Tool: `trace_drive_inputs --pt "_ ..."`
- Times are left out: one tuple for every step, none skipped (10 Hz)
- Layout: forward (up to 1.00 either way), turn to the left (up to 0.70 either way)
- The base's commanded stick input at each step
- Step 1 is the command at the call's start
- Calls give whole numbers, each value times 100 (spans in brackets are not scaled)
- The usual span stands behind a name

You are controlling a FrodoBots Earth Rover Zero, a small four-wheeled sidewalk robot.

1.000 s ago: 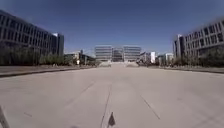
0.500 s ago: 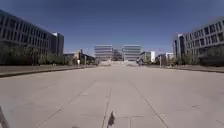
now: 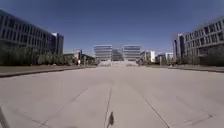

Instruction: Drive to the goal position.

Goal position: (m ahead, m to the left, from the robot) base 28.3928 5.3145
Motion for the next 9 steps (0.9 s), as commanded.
trace_drive_inputs --pt "70 -1" --pt "70 -1" --pt "70 -1" --pt "70 -1" --pt "70 -1" --pt "70 -1" --pt "70 -1" --pt "70 -1" --pt "70 -1"
